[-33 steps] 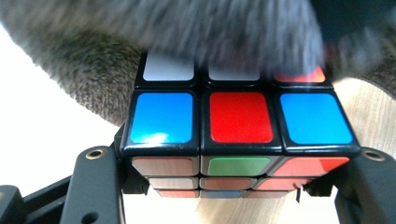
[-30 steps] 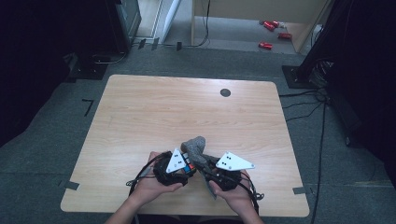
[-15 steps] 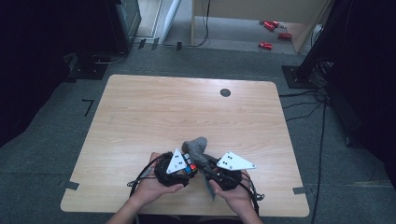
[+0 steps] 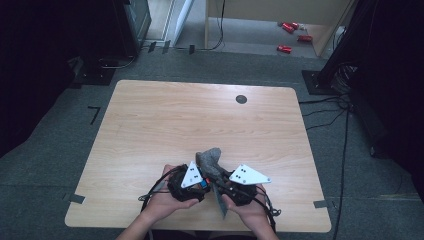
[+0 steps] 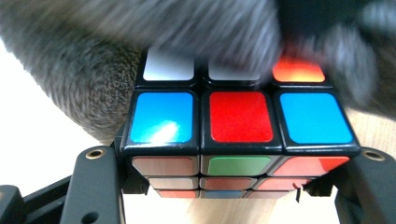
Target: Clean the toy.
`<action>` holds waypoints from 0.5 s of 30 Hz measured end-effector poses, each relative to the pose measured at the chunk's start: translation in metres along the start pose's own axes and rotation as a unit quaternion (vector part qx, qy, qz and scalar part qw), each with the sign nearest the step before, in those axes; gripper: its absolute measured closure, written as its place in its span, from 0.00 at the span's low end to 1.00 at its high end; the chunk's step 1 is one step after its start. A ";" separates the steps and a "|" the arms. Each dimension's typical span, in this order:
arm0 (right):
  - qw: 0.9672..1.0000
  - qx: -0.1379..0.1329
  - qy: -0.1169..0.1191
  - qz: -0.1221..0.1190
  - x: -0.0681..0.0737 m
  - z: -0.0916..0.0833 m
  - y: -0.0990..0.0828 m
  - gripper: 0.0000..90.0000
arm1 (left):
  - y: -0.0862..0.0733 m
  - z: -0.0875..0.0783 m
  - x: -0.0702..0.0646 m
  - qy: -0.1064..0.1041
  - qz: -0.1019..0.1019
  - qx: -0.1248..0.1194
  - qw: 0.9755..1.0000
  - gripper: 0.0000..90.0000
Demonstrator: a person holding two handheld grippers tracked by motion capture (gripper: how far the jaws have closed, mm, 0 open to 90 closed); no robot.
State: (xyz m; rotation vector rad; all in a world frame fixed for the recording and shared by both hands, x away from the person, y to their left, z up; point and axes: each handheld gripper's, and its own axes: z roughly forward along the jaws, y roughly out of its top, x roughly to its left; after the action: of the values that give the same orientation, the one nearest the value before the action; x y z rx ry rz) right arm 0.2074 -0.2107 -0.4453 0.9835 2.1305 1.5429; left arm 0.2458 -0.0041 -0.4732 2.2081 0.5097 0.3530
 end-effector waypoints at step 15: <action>1.000 -0.001 -0.005 0.000 0.004 0.000 -0.001 0.83 | 0.001 0.000 0.000 -0.004 -0.005 -0.004 1.000 0.39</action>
State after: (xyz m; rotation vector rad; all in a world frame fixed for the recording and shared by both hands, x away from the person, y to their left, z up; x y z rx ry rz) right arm 0.2047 -0.2081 -0.4456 0.9892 2.1205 1.5368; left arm 0.2465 -0.0044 -0.4728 2.1971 0.5146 0.3391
